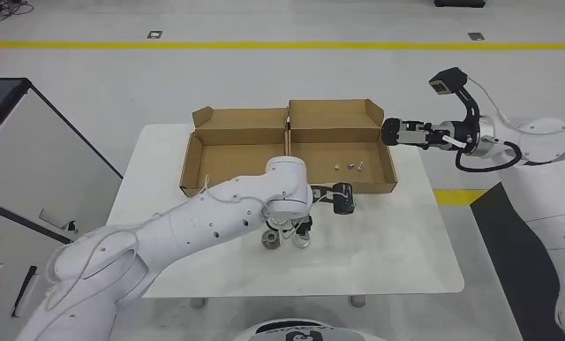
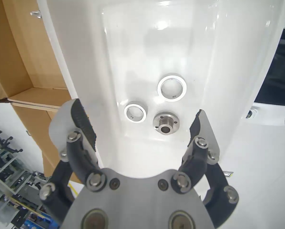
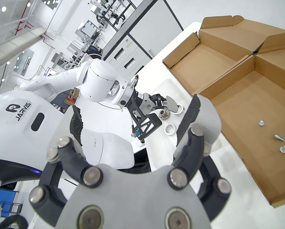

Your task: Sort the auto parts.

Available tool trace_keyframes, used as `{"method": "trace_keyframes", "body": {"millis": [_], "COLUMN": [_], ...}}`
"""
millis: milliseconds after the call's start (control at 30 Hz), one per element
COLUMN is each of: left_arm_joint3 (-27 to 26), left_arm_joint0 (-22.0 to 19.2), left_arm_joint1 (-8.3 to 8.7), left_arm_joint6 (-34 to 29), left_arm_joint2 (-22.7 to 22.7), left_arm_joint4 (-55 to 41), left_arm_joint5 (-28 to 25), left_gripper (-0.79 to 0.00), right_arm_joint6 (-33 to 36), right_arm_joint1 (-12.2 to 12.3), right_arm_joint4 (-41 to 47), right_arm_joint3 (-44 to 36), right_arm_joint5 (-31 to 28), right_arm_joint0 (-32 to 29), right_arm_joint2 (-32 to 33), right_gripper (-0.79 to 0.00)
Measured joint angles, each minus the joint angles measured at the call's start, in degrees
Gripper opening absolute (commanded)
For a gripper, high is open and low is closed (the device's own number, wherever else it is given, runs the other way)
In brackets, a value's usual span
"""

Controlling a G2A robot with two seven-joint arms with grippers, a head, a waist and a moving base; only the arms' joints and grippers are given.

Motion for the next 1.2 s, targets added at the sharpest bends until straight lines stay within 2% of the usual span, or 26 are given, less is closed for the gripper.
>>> {"method": "trace_keyframes", "body": {"millis": [233,333,533,600,700,767,900,933,1033,1067,1200], "left_arm_joint3": [1.75,1.96,2.94,3.33,3.86,4.47,5.77,6.04,7.03,7.47,8.65], "left_arm_joint0": [0.38,0.4,0.63,0.78,0.97,1.04,1.04,1.04,0.96,0.88,0.6], "left_arm_joint1": [-0.88,-1.18,-1.7,-1.89,-2.19,-2.4,-2.83,-2.94,-3.31,-3.47,-4.0], "left_arm_joint6": [0.05,0.01,0.12,0.22,0.32,0.47,0.84,0.93,1.26,1.4,1.77], "left_arm_joint2": [1.35,1.93,3.18,3.58,4.17,4.63,5.19,5.27,5.49,5.56,5.8], "left_arm_joint4": [-0.4,-0.73,-0.67,-0.59,-0.41,-0.23,-0.02,0.0,0.2,0.36,0.73], "left_arm_joint5": [-0.05,-0.01,-0.12,-0.22,-0.32,-0.47,-0.84,-0.94,-1.27,-1.41,-1.77], "left_gripper": [0.0,-0.058,-0.102,-0.163,-0.166,-0.206,-0.228,-0.277,-0.329,-0.382,-0.416], "right_arm_joint6": [0.0,0.0,0.0,0.0,0.0,0.0,0.0,0.0,0.0,0.0,0.0], "right_arm_joint1": [0.0,0.0,0.0,0.0,0.0,0.0,0.0,0.0,0.0,0.0,0.0], "right_arm_joint4": [0.0,0.0,0.0,0.0,0.0,0.0,0.0,0.0,0.0,0.0,0.0], "right_arm_joint3": [0.0,0.0,0.0,0.0,0.0,0.0,0.0,0.0,0.0,0.0,0.0], "right_arm_joint5": [0.0,0.0,0.0,0.0,0.0,0.0,0.0,0.0,0.0,0.0,0.0], "right_arm_joint0": [0.0,0.0,0.0,0.0,0.0,0.0,0.0,0.0,0.0,0.0,0.0], "right_arm_joint2": [0.0,0.0,0.0,0.0,0.0,0.0,0.0,0.0,0.0,0.0,0.0], "right_gripper": [0.0,0.0,0.0,0.0,0.0,0.0,0.0,0.0,0.0,0.0,0.0]}}
